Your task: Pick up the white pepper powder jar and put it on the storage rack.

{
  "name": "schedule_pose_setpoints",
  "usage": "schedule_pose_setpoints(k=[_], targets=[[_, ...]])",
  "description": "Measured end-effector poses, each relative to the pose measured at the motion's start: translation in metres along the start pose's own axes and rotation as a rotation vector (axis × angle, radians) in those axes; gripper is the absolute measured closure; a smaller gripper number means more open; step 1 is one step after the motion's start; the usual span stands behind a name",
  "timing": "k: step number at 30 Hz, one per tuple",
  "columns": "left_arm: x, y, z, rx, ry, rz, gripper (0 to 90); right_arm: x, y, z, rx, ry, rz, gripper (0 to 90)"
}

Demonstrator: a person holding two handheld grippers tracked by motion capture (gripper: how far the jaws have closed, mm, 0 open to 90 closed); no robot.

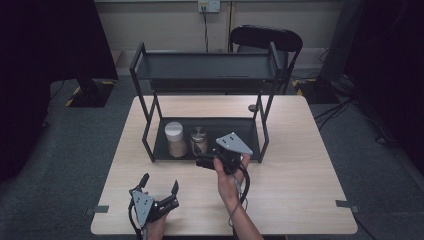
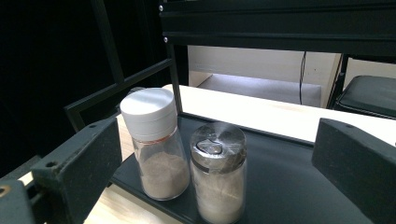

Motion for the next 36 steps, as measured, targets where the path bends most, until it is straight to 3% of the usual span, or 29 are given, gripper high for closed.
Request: schedule_pose_setpoints(k=[17,36], targets=[[-0.001,0.000,0.000,0.003,0.002,-0.005,1.5,-0.005,-0.028,-0.002,-0.055,-0.007,0.022,0.9],[-0.001,0.001,-0.001,0.006,0.000,-0.006,1.5,-0.019,-0.055,0.004,-0.072,-0.005,0.061,0.5]])
Point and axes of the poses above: each handheld gripper's, and its own axes: y roughly forward along the jaws, z roughly out of its underside, x roughly to its left, the point moved 2 cm from there along y, roughly forward along the jaws, and after that the axes turned 10 degrees about -x, right-handed, at the moved point
